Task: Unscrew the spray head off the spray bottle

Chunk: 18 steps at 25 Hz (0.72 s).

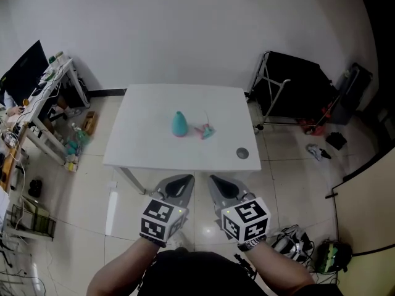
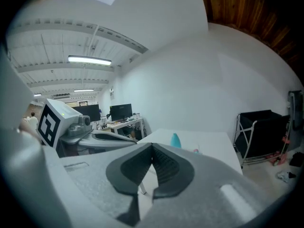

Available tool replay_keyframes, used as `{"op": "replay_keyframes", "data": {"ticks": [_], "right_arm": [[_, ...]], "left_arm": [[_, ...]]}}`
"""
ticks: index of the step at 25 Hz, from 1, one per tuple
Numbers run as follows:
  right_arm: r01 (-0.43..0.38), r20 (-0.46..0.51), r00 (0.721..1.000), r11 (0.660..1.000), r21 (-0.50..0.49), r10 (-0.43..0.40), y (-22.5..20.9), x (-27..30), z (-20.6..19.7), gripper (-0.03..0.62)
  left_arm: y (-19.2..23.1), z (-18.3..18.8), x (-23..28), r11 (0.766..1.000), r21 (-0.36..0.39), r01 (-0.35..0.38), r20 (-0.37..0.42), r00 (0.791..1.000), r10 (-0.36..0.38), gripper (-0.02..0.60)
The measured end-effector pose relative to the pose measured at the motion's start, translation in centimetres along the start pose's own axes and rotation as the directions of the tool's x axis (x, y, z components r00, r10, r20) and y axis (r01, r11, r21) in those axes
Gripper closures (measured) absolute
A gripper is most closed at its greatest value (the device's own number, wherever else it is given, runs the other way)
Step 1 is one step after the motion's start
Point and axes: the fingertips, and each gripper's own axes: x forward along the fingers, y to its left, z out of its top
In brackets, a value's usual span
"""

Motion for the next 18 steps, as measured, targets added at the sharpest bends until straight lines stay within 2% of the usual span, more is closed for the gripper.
{"op": "replay_keyframes", "data": {"ticks": [18], "right_arm": [[0.074,-0.025,0.997,0.997,0.000,-0.074,1.2,6.1,1.5,0.603]], "left_arm": [[6.2,0.3,1.0,0.996,-0.013,0.084,-0.010,0.996,-0.084,0.566]]}}
